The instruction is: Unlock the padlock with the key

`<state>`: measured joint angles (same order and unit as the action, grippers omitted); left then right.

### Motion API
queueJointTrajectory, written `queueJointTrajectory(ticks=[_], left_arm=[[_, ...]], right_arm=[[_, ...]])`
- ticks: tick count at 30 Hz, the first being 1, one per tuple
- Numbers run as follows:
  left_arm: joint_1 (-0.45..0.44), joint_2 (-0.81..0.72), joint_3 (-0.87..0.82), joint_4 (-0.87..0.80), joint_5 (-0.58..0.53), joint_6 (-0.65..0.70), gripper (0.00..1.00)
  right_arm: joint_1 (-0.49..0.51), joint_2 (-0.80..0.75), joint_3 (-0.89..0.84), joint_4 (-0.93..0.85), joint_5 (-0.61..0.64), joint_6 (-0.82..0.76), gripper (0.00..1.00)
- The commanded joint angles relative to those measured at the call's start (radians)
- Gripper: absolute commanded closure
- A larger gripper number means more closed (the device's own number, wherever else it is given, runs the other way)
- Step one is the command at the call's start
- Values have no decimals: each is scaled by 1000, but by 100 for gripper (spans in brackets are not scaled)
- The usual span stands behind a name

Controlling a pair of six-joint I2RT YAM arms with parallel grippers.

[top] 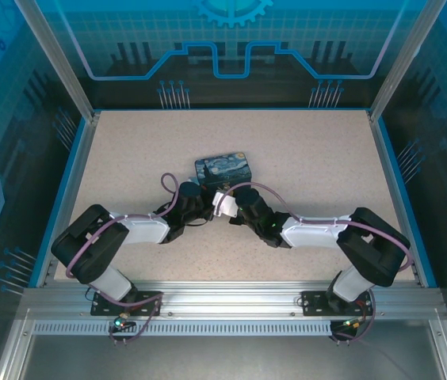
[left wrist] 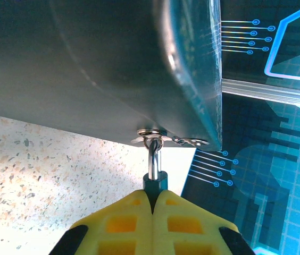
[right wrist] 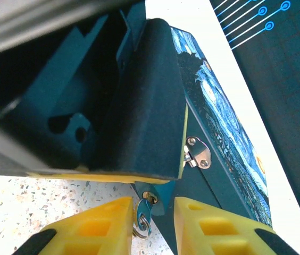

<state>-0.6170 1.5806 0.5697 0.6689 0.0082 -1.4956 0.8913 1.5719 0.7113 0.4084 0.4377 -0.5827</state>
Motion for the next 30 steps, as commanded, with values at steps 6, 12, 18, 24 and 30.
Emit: queueJointTrajectory(ticks=[6,12,18,24,30], left_arm=[[8,-21,-3,45,10,-16,100],[8,-23,0,43,11,-16,100],[8,-25,-1,43,9,-17,100],[8,-26,-4,46,9,-18,100],[7,-27,-4,50,9,-18,100]], right_arm=[[14,13,-5,-10,33,30,77],[12,34,-7,-5,45,38,81],[5,33,-4,-7,45,46,93],[-10,9,2,-38,22,98,100],[-41,-11,23,-117,-71,252,100]])
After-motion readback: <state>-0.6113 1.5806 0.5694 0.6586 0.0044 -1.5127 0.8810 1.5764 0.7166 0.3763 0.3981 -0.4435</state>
